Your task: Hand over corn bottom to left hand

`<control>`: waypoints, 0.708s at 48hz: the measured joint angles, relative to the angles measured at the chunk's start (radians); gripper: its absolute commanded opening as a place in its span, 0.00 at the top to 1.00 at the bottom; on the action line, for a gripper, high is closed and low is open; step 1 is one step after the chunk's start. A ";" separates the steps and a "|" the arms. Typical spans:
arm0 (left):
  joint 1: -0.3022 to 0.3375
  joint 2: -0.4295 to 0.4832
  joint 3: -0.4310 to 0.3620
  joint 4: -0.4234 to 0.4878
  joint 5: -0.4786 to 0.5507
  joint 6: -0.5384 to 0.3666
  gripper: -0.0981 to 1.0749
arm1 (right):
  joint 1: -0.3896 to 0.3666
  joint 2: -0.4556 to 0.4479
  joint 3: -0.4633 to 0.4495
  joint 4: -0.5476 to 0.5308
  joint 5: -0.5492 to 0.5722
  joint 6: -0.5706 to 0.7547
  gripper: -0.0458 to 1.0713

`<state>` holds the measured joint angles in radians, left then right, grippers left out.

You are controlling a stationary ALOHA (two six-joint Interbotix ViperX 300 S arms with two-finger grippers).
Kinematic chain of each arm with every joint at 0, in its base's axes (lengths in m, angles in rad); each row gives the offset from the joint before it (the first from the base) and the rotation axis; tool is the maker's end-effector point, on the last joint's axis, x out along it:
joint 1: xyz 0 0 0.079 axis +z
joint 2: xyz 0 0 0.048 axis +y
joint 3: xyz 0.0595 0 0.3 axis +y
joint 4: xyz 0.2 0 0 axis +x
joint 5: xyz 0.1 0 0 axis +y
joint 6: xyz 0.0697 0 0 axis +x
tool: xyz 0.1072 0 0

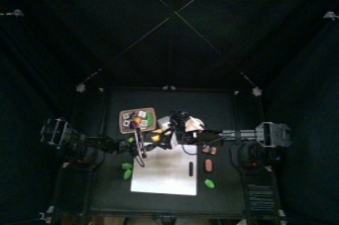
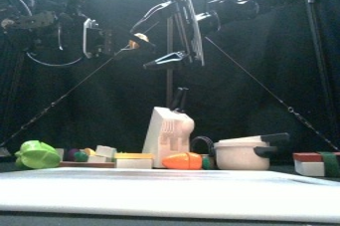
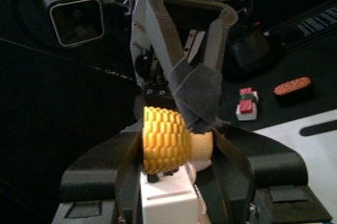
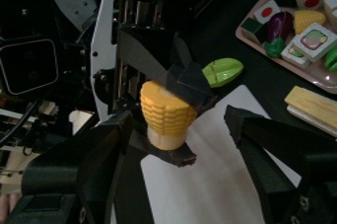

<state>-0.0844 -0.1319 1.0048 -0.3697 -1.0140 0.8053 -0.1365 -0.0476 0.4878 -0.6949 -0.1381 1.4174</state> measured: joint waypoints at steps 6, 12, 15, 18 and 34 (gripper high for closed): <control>0.000 0.000 0.005 0.000 0.000 0.000 0.42 | 0.000 -0.012 0.017 0.000 0.000 0.002 0.04; 0.000 0.000 0.008 -0.005 -0.002 0.000 0.42 | 0.002 -0.026 0.029 0.000 0.002 0.002 0.04; 0.000 -0.002 0.011 -0.009 0.000 0.000 0.42 | 0.002 -0.037 0.037 0.000 0.002 0.002 0.04; 0.000 -0.003 0.017 -0.015 0.000 0.000 0.42 | 0.002 -0.043 0.043 0.000 0.002 0.002 0.04; 0.015 -0.092 0.110 -0.124 0.000 -0.002 0.42 | 0.006 -0.103 0.110 0.005 0.003 0.003 0.04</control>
<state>-0.0690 -0.2240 1.1152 -0.4939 -1.0140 0.8038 -0.1304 -0.1503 0.5983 -0.6903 -0.1350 1.4205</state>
